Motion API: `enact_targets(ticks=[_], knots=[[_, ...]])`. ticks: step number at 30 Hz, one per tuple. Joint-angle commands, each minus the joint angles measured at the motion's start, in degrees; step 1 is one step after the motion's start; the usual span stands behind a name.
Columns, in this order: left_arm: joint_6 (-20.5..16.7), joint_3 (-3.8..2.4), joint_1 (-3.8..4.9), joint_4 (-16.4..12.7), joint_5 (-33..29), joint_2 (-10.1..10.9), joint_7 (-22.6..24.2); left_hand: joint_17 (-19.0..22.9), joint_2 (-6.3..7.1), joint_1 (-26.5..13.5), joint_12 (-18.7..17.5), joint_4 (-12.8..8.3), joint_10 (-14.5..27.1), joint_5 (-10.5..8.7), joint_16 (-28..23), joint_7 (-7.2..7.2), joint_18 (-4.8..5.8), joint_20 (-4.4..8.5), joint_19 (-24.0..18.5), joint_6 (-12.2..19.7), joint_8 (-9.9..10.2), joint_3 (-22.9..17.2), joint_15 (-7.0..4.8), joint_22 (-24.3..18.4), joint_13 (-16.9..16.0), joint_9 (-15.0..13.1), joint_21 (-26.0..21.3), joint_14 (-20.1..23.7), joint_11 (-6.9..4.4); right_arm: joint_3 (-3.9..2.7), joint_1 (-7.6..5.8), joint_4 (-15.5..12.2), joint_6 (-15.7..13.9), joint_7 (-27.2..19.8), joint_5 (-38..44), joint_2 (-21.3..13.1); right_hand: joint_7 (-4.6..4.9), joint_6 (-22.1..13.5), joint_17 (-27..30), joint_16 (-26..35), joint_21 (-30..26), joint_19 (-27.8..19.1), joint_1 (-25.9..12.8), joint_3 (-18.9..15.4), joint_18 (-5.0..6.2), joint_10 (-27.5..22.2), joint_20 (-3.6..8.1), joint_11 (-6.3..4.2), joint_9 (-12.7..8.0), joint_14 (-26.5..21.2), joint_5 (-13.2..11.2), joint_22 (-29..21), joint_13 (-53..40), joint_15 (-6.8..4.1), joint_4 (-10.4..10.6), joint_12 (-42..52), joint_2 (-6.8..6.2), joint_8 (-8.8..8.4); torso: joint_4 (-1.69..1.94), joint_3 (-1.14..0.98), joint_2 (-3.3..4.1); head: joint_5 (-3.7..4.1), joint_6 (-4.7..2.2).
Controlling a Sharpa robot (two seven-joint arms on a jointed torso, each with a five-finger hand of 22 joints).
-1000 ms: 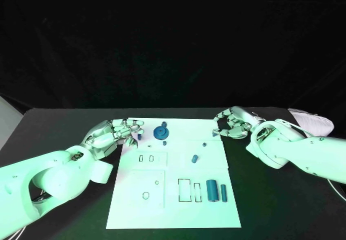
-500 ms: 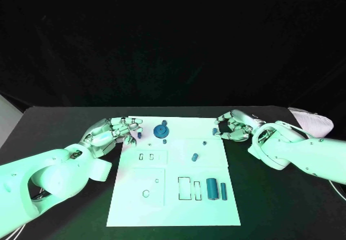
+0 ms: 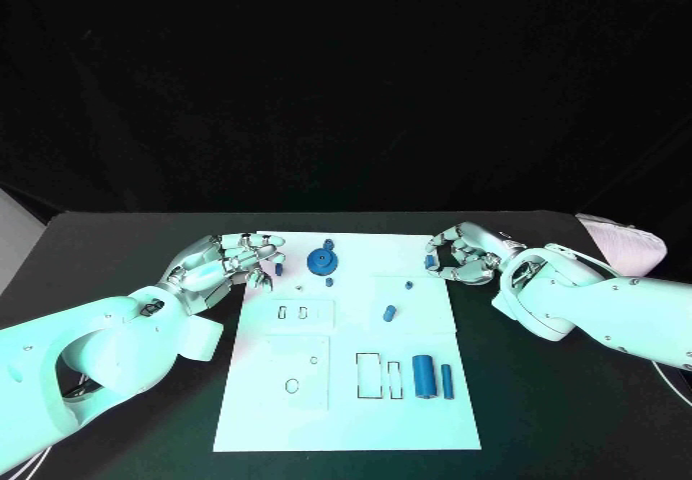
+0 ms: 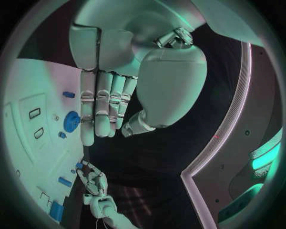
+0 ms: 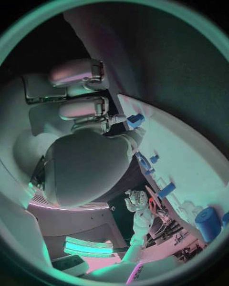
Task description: Assemble the parts on the task board
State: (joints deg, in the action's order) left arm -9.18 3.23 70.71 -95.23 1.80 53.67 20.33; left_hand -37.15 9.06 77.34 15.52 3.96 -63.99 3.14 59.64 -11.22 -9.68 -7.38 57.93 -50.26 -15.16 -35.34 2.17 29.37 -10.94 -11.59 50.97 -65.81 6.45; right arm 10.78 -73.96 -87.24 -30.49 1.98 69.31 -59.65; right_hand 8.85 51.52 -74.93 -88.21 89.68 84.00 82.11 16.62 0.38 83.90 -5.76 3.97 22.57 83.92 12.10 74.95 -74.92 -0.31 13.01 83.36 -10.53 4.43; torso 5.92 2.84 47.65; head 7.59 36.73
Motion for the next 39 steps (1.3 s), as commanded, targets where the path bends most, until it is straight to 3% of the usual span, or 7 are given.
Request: enact_targets(ticks=[1, 3, 30, 35, 39], knots=[[1.05, -0.03, 0.02, -0.05, -0.17, -0.1, 0.27, 0.08, -0.15, 0.1, 0.19, -0.04, 0.27, -0.06, 0.25, 0.09, -0.82, -0.07, -0.42, 0.51, 0.15, -0.32, -0.04, 0.07, -0.07, -0.07, 0.17, 0.28, 0.04, 0.01, 0.32, 0.29, 0.54, -0.21, 0.85, 0.49, -0.06, 1.06, -11.62, -0.25, 0.32, 6.0, 0.88, 1.11, -0.38, 1.65, 0.13, -0.02, 0.11, 5.22, -0.02, 15.05, -10.06, -0.17, -0.23, 0.32, 0.16, 0.54, -0.03, -0.04, -0.01, -0.2, 0.09], [1.07, -0.03, 0.02, -0.05, -0.17, -0.1, 0.27, 0.08, -0.15, 0.1, 0.19, -0.04, 0.27, -0.06, 0.25, 0.09, -0.82, -0.07, -0.42, 0.51, 0.15, -0.32, -0.04, 0.07, -0.07, -0.07, 0.17, 0.28, 0.04, 0.01, 0.41, 0.42, 0.52, -0.22, 0.99, 0.72, -0.13, 1.61, -11.66, -0.26, 0.32, 6.0, 1.26, 2.39, -0.38, 1.75, 0.29, -0.1, 0.0, 5.23, -1.56, 15.05, -10.15, -0.33, -0.41, 0.41, 0.38, 0.66, -0.04, -0.05, 0.0, -0.21, 0.11], [1.04, -0.03, 0.01, 0.0, -0.17, -0.01, 0.21, 0.12, -0.15, 0.13, 0.25, -0.16, 0.36, -0.06, 0.28, 0.08, -0.83, -0.11, -0.73, 0.53, 0.14, -0.4, -0.02, 0.23, -0.16, -0.13, 0.46, 0.46, 0.05, 0.0, 0.61, 2.06, -0.27, 0.0, 1.67, 1.73, -0.18, 3.26, -11.89, -0.36, 0.32, 6.0, 1.21, 4.25, -0.38, 2.11, 0.48, -0.17, -0.04, 5.29, -1.8, 15.05, -10.5, -0.47, -0.64, 0.84, 0.44, 1.23, -0.02, -0.02, -0.02, 0.09, 0.35], [1.03, -0.02, 0.0, 0.01, -0.17, -0.01, 0.19, 0.12, -0.15, 0.13, 0.25, -0.16, 0.36, -0.06, 0.28, 0.08, -0.83, -0.11, -0.73, 0.53, 0.14, -0.4, -0.02, 0.23, -0.16, -0.13, 0.46, 0.46, 0.05, 0.0, 0.63, 1.95, -0.62, -0.38, 1.7, 1.85, -0.91, 6.83, -12.0, -0.4, 0.32, 6.0, 0.98, 5.86, -0.38, 2.42, 0.81, -0.69, 0.57, 5.32, -1.91, 15.05, -10.8, -0.99, -1.15, 1.2, 0.57, 3.32, -0.03, -0.03, 0.0, 0.05, 0.36], [1.07, -0.02, 0.0, -0.03, -0.17, -0.01, 0.17, 0.13, -0.18, 0.16, 0.26, -0.21, 0.38, -0.05, 0.29, 0.07, -0.83, -0.12, -0.8, 0.56, 0.15, -0.44, -0.02, 0.27, -0.19, -0.14, 0.53, 0.48, 0.05, 0.0, 0.64, 1.92, -1.06, -0.56, 1.8, 1.9, -2.34, 9.34, -12.1, -0.43, 0.32, 6.0, 0.88, 6.95, -0.38, 2.61, 1.72, -1.89, 1.53, 5.35, -2.13, 15.05, -10.98, -2.06, -2.06, 1.38, 0.74, 5.79, -0.07, -0.01, -0.02, 0.06, 0.38]])
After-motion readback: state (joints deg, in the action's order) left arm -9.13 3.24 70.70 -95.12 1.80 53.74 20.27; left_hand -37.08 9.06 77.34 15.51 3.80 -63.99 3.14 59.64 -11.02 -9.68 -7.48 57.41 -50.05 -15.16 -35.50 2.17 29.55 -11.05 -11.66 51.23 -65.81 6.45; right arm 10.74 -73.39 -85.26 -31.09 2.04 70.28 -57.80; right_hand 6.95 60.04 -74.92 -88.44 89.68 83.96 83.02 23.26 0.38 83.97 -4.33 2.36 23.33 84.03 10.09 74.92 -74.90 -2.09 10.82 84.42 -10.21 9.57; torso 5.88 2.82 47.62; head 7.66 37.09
